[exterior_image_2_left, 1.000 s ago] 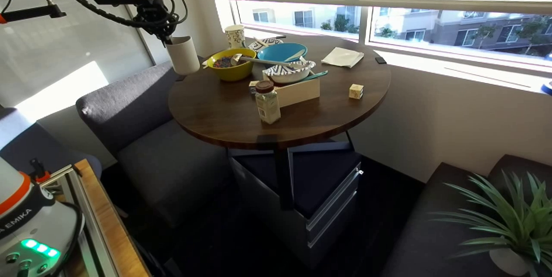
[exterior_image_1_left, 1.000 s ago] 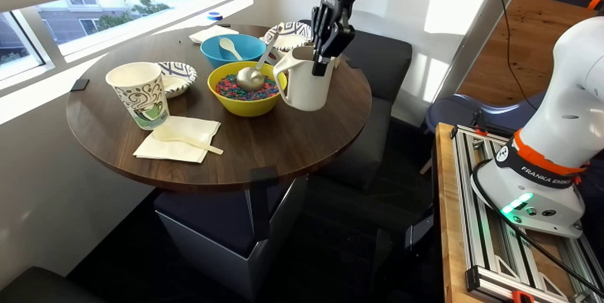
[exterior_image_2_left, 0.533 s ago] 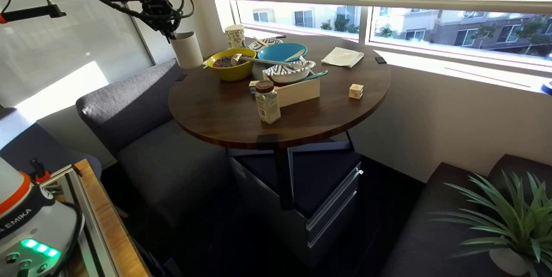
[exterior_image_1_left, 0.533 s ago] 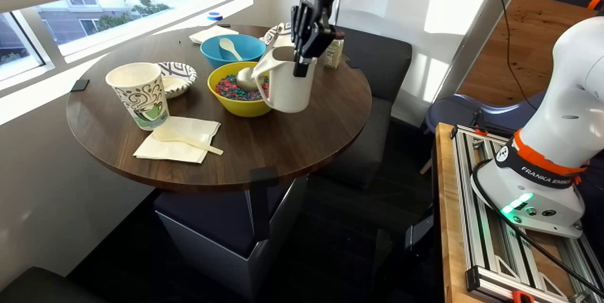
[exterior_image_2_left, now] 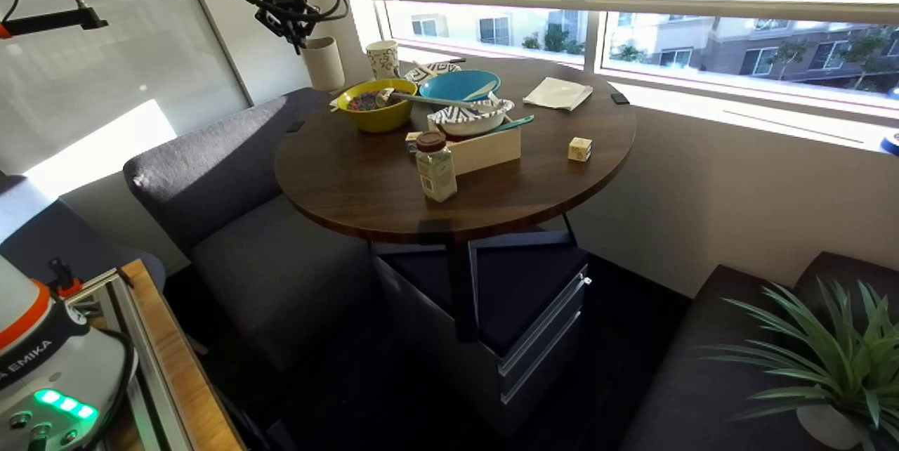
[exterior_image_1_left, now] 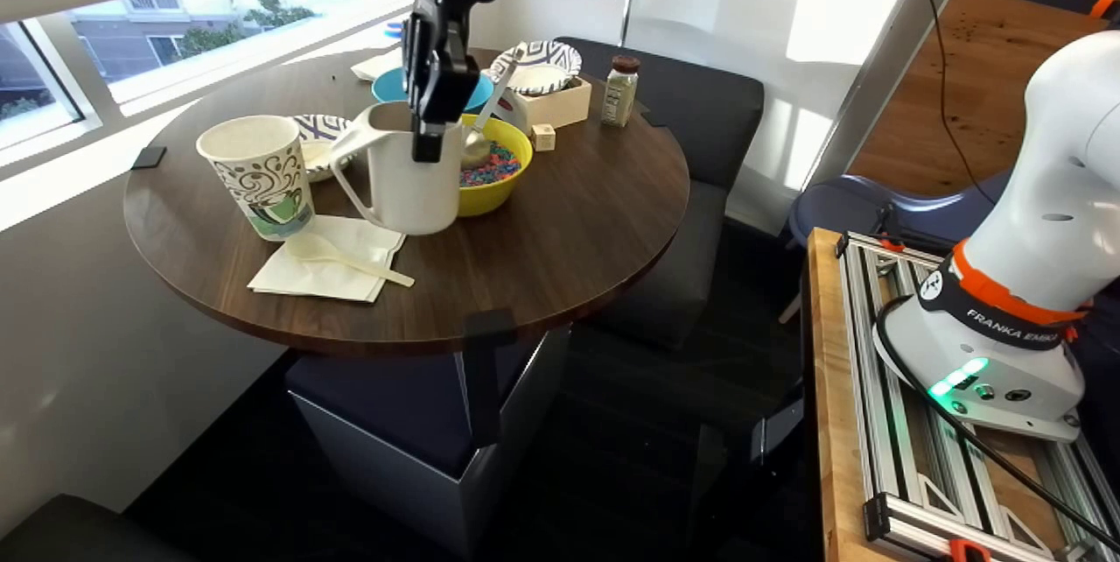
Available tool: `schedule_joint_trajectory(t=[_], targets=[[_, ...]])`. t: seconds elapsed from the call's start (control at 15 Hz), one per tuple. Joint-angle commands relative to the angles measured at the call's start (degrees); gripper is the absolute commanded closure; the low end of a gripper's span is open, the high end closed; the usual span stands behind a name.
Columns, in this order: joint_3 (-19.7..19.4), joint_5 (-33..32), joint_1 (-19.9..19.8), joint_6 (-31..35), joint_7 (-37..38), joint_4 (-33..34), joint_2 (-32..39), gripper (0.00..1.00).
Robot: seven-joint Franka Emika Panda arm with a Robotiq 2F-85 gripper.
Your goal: Pick up the white mug and push the yellow bowl a little to the right, put the white mug on the table to the left of the yellow bowl
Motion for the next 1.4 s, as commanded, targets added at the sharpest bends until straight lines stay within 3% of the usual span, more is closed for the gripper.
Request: schedule_joint_trajectory(t=[0.0,0.27,0.67,1.33], targets=[[2.07,-2.53,-1.60,-1.92,0.75,8.17,6.85,0.99],[3.15,-3.35,-2.82,-2.27,-0.44,12.11,11.12,0.99],[2.40,-12.12,-2.27,-3.38,3.23,16.57,15.67,0.99],[1.78,-19.24,-3.05,-5.08,4.43,19.39,18.10,0.99]])
